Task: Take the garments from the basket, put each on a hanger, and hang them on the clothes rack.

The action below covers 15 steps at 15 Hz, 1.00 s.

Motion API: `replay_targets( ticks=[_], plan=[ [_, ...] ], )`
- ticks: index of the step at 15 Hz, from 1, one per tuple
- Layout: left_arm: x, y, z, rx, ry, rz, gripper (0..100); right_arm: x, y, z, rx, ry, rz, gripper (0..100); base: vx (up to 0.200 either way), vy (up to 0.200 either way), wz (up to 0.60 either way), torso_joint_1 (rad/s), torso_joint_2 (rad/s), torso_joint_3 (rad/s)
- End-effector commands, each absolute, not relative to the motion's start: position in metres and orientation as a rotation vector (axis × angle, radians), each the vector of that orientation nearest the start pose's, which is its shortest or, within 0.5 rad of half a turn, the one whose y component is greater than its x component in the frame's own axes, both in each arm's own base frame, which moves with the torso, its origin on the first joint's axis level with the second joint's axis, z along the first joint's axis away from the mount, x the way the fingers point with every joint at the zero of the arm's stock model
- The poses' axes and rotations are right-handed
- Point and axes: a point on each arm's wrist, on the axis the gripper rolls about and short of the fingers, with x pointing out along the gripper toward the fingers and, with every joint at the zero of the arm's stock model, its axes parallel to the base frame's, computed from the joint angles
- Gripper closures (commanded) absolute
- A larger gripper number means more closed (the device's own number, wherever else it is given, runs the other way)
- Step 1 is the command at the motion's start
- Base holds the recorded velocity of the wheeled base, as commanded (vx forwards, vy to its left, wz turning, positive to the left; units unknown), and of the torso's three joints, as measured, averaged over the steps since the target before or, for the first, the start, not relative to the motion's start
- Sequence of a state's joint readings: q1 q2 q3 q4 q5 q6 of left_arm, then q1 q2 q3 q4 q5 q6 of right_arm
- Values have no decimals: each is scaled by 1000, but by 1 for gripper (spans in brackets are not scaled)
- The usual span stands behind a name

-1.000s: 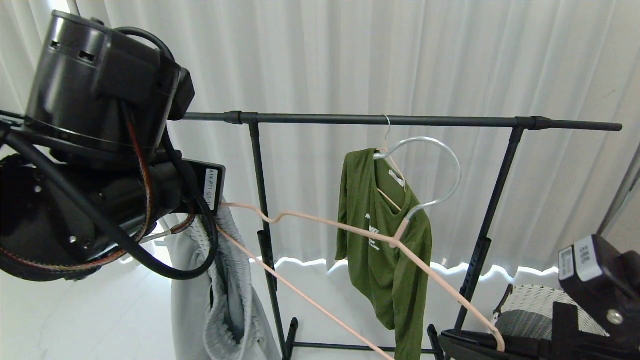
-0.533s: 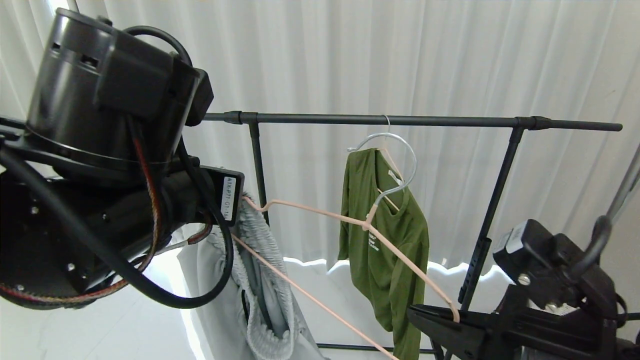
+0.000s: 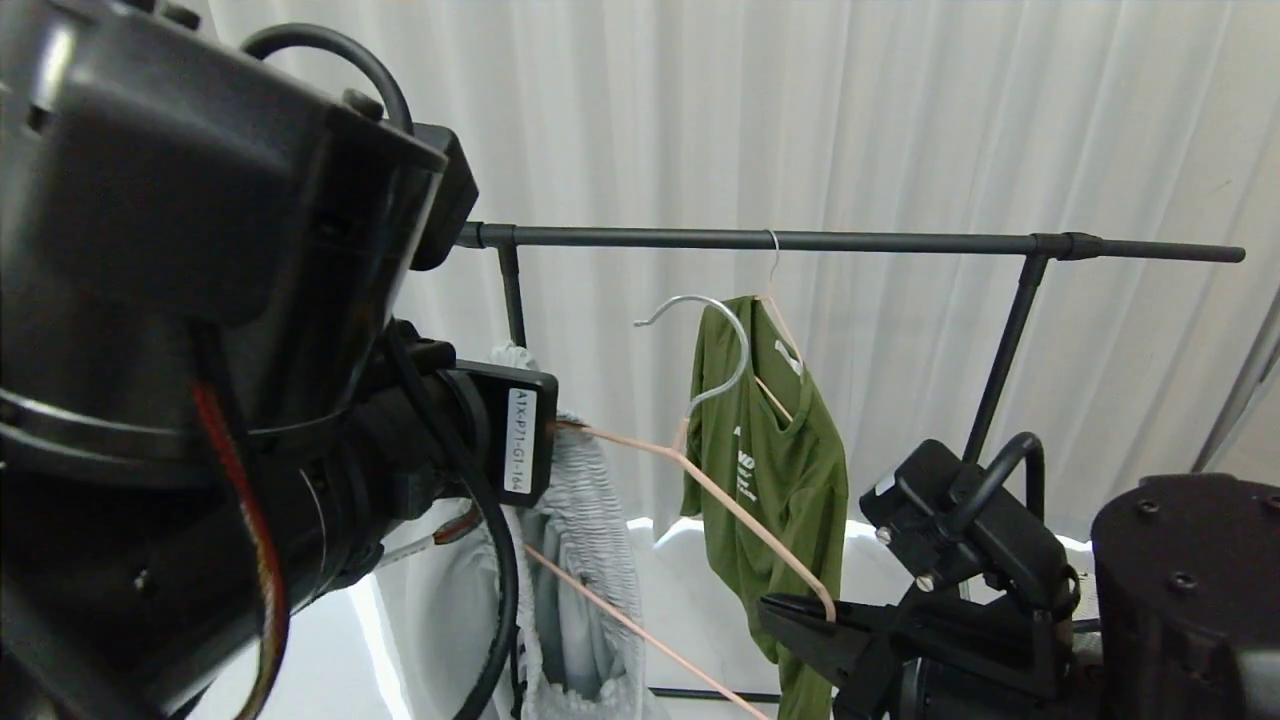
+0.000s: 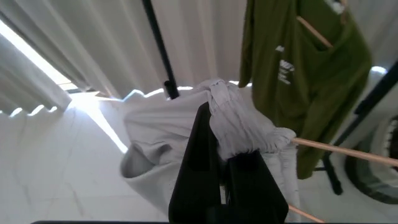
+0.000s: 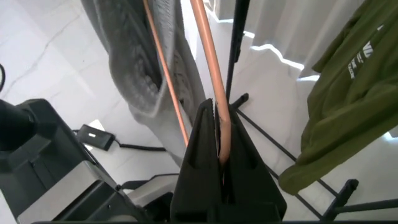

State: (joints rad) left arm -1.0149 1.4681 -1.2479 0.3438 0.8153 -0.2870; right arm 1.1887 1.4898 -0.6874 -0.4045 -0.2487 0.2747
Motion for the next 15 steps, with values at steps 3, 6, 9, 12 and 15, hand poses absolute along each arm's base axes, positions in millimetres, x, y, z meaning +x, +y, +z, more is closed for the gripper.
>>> replay_targets(
  ticks=[3,6,9,12,15],
  plan=[
    [120,-210,295,106,342,-251,100,86,235,184,-18,443,920,100,0,0,0,0,0,0],
    [118,-211,294,109,345,-262,100,85,235,190,18,406,933,100,0,0,0,0,0,0],
    [118,-209,294,103,344,-257,100,83,228,200,46,376,940,100,0,0,0,0,0,0],
    [116,-211,295,101,340,-267,100,82,225,205,65,354,929,100,0,0,0,0,0,0],
    [110,-212,297,100,336,-293,100,81,226,210,102,312,927,100,0,0,0,0,0,0]
  ],
)
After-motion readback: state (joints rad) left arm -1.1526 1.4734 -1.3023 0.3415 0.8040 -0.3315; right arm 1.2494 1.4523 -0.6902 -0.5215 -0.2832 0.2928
